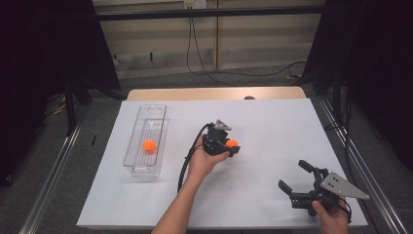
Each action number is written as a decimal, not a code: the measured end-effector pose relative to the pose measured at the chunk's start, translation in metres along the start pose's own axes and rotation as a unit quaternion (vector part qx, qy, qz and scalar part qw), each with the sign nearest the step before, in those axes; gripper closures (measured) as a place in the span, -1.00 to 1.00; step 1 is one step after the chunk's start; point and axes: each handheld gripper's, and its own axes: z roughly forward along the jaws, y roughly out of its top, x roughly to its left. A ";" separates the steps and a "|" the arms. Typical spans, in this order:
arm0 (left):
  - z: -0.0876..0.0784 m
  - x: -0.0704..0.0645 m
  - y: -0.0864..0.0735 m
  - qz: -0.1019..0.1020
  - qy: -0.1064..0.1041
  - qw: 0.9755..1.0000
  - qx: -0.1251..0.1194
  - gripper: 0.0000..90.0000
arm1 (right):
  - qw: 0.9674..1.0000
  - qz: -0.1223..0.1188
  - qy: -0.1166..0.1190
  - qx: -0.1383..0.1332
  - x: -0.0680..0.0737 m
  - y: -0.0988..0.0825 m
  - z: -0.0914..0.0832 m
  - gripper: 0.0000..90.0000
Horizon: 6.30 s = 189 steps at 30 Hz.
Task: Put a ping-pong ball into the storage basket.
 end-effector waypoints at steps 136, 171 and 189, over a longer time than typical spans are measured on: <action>-0.078 0.046 -0.011 -0.047 0.060 0.997 -0.029 0.13 | 1.000 0.001 0.004 -0.003 0.001 0.002 0.000 -0.97; -0.088 0.052 -0.015 -0.050 0.074 0.995 -0.034 0.13 | 1.000 0.003 0.006 -0.004 0.001 0.002 0.000 -0.97; -0.104 0.062 -0.020 -0.060 0.092 0.993 -0.041 0.13 | 1.000 0.003 0.006 -0.005 0.002 0.002 0.000 -0.97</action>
